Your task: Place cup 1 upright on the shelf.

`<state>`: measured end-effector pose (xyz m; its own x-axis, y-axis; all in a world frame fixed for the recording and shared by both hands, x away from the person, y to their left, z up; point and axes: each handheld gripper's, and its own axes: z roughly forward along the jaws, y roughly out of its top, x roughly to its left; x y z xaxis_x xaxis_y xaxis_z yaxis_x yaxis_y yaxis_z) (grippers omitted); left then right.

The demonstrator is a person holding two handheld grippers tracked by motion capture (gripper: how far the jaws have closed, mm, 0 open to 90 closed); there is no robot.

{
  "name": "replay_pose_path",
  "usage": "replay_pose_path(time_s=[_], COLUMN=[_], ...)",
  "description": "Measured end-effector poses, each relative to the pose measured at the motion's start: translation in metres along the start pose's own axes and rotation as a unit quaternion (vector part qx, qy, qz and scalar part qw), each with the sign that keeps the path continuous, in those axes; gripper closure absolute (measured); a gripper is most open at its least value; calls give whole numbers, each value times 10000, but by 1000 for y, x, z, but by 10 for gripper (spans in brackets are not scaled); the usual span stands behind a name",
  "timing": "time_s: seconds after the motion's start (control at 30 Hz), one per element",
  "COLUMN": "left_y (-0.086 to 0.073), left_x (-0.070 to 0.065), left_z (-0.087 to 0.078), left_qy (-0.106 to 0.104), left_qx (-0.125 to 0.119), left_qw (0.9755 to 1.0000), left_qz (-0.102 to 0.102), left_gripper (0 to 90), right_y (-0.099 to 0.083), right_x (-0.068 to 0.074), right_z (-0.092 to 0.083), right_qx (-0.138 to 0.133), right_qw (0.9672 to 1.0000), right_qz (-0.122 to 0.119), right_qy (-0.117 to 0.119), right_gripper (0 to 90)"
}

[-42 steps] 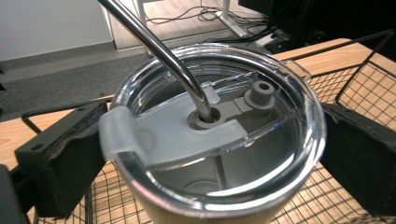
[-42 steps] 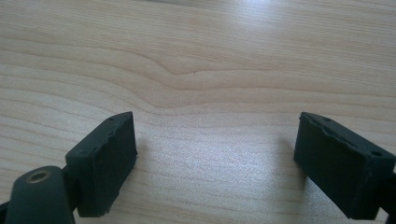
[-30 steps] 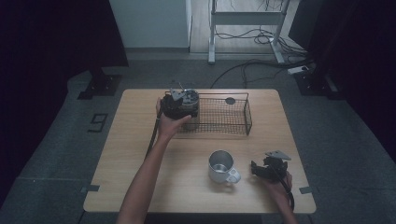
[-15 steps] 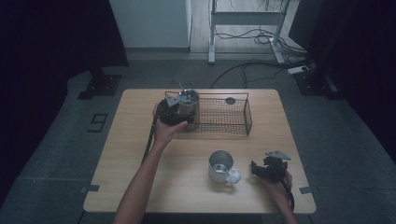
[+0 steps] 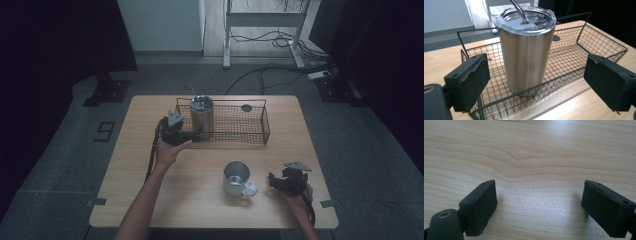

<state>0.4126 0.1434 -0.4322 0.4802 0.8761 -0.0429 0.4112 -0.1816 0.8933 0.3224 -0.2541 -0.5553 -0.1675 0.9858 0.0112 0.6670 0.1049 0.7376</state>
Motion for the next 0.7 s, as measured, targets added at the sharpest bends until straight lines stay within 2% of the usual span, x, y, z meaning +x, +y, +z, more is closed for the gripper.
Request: replay_pose_path(time_s=[0.13, 0.23, 0.4, 0.5, 0.7], left_y=[-10, -19, -42, -58, -81], left_x=[2, 5, 11, 14, 18], left_z=[-11, -19, -29, -35, -46], left_qy=[-8, -32, -3, 137, 126], left_qx=[-10, 13, 139, 204, 326], left_qw=[10000, 10000, 9998, 9997, 9994], left_qz=[7, -62, -144, -66, -37], left_gripper=[78, 81, 89, 104, 112], right_y=[0, 0, 0, 0, 0], right_x=[0, 0, 0, 0, 0], right_z=[0, 0, 0, 0, 0], right_qx=[-2, -1, 1, 4, 1], right_qw=[10000, 10000, 10000, 10000, 10000], right_qz=[5, 0, 5, 8, 20], right_qy=[-1, 1, -1, 0, -15], right_gripper=[125, 125, 125, 125, 125])
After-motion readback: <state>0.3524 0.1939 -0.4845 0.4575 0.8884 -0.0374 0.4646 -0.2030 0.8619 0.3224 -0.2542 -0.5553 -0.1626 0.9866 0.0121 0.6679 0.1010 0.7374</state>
